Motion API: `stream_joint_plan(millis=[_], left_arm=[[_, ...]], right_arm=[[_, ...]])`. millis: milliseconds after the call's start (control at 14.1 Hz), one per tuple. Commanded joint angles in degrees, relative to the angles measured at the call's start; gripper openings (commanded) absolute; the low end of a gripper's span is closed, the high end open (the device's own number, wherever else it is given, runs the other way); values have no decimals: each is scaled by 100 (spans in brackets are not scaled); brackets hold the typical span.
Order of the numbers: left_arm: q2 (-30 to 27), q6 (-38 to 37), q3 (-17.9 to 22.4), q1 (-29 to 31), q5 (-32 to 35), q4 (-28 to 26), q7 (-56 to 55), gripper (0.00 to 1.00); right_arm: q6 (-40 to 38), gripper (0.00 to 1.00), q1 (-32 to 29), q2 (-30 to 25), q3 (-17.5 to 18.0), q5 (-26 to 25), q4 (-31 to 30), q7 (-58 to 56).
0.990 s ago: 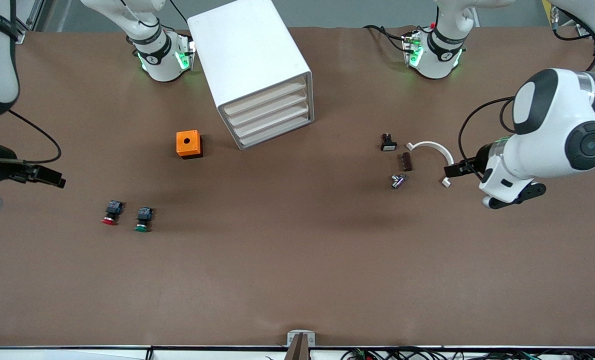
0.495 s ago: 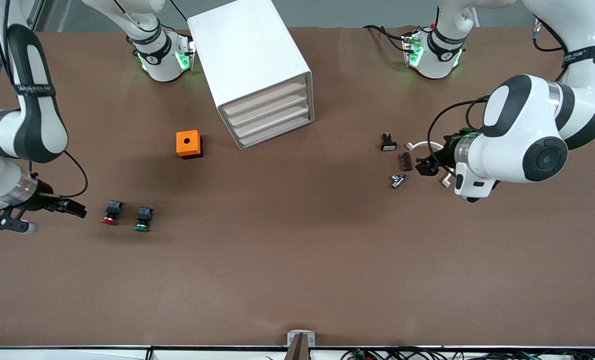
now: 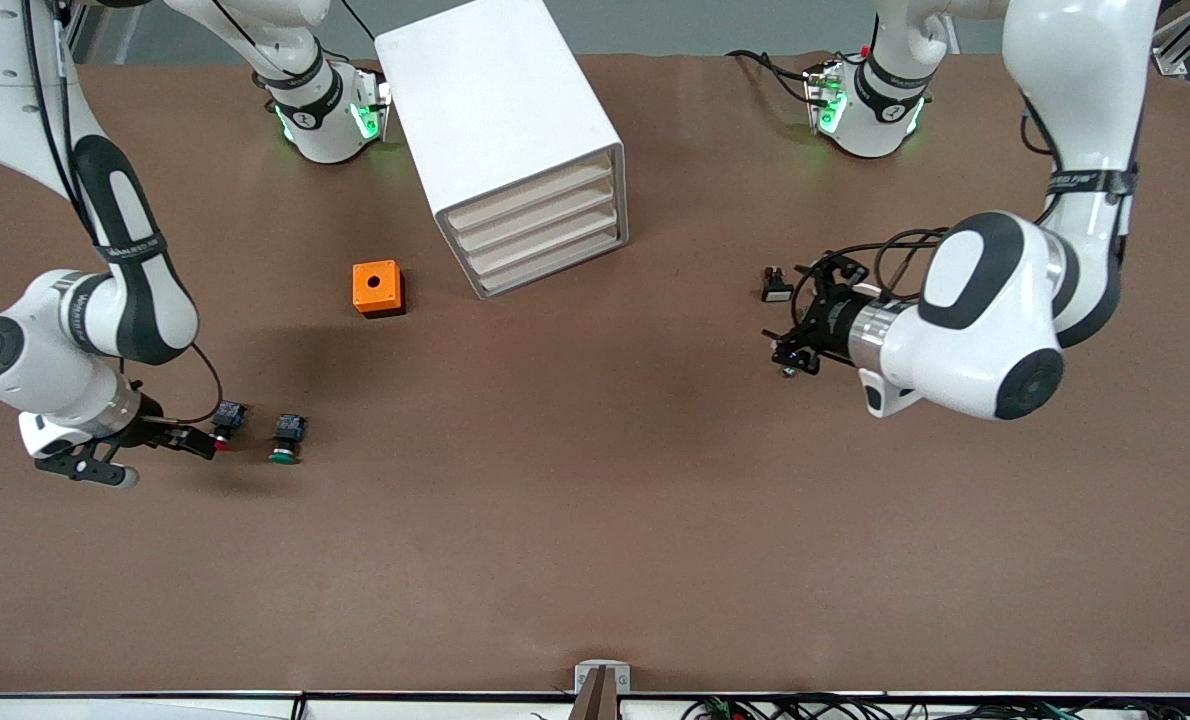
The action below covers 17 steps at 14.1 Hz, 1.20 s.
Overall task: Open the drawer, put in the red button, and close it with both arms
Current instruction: 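Reach the right gripper to the red button while the left gripper approaches the drawer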
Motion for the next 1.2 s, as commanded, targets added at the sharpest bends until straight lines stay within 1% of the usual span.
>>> stream_joint_plan(millis=[0, 141, 283, 424, 707, 919, 1131], left_arm=[[520, -140, 19, -145, -543, 477, -1230, 100], [889, -149, 11, -198, -964, 661, -2075, 100], [1267, -149, 11, -269, -1395, 671, -2813, 100], [1523, -149, 11, -295, -1703, 671, -3360, 100], [1804, -315, 11, -611, -2205, 654, -3923, 100], [1884, -509, 11, -1015, -2223, 610, -4162, 100], [2024, -536, 11, -1218, -2232, 574, -4162, 100]], right_arm=[[286, 100, -10, -70, 29, -52, -406, 49], [277, 100, -10, -87, 29, -43, -556, 110], [251, 100, -27, -105, 29, -17, -661, 137], [224, 100, -45, -114, 38, 18, -714, 181], [189, 100, -36, -114, 38, 27, -776, 304], [93, 100, -27, -105, 38, 27, -776, 304], [93, 100, -19, -105, 38, 27, -776, 304]])
